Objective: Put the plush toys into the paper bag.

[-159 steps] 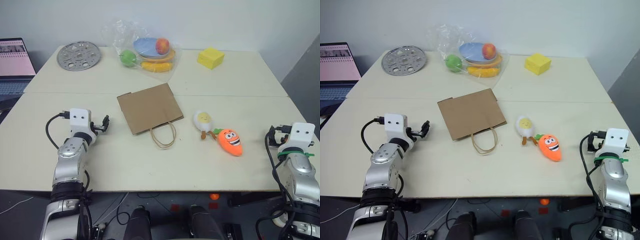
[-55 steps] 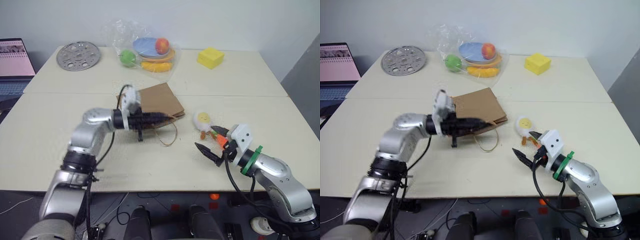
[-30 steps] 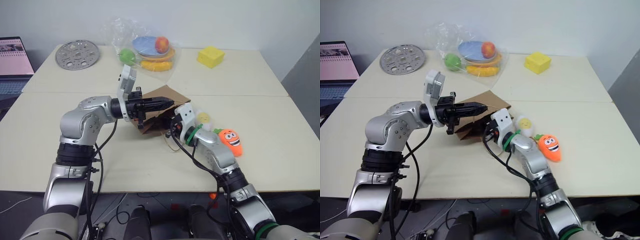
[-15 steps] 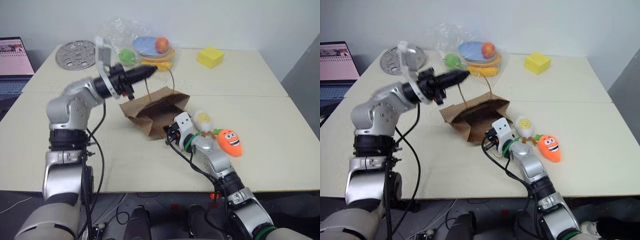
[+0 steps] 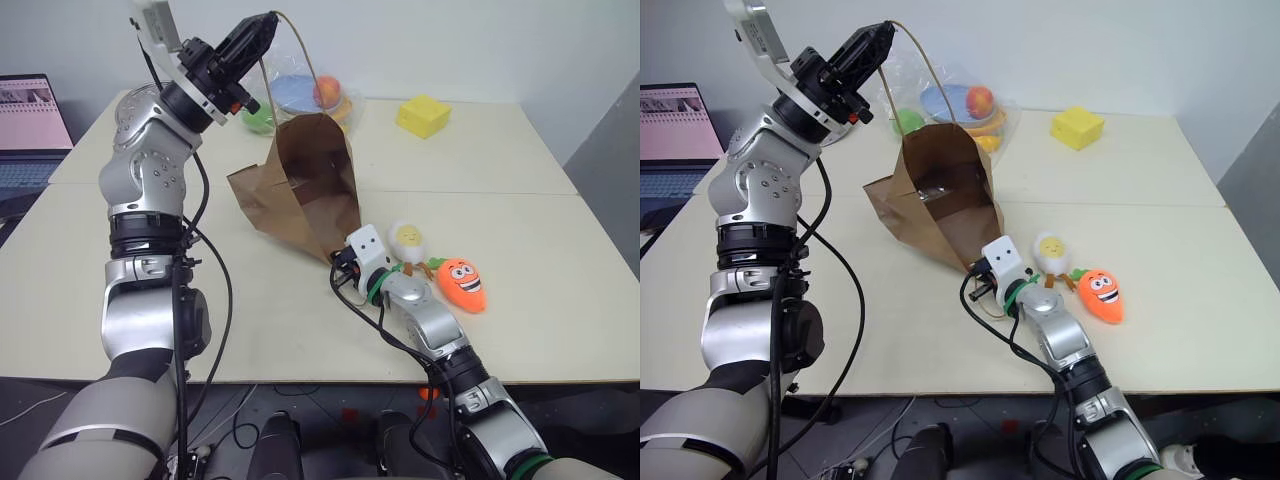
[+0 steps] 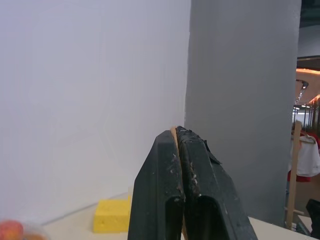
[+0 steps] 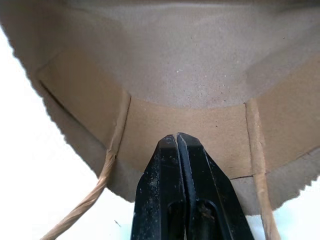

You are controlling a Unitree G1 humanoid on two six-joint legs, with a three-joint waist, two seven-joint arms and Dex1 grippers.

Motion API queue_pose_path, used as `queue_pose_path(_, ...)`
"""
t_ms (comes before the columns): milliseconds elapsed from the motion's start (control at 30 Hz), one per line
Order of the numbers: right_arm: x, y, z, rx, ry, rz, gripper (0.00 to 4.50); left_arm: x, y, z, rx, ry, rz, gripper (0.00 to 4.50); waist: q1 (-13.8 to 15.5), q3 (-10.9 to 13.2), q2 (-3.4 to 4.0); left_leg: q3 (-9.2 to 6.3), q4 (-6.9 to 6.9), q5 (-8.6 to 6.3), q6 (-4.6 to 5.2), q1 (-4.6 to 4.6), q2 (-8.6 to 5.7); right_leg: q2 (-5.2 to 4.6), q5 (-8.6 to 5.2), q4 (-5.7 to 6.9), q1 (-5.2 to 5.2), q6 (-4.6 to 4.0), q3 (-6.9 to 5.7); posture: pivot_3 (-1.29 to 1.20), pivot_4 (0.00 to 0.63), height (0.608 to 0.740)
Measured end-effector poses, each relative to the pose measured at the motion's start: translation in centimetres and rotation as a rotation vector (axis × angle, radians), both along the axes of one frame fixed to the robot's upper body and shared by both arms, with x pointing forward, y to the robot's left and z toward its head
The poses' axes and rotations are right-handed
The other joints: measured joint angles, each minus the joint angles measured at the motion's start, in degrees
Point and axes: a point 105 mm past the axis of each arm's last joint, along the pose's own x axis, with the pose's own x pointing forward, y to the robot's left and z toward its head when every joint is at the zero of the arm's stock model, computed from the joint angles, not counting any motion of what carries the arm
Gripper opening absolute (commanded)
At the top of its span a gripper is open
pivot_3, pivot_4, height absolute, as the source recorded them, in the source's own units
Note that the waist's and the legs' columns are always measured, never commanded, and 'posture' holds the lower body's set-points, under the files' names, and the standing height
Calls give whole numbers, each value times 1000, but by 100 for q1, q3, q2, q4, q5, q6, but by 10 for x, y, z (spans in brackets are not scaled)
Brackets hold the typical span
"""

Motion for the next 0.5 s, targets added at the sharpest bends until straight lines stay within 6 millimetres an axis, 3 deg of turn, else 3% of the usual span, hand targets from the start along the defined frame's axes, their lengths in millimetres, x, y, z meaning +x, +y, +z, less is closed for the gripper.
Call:
queue_pose_path(167,1,-2,0,1,1,-13,54,2,0,-8,31,9,8,0,1,0,0,-1,1,0,0,0,-1,0,1,0,3,1,0,0,150,740)
queue_pose_path(367,4,-12,7,27,13,-33,54,3,-6,-68,207,112,-30,0,-7,0,2,-1,1,0,0,3,0,0,1,1,4,1,-1,0,150,740)
queue_pose_path(500,-3,-22,14,9,11,-1,920,-2,-10,-74,231,116,-58,0,2,1,1,-3,-1,0,0,-21,0,0,2,1,-21,1,-1,0,150,740)
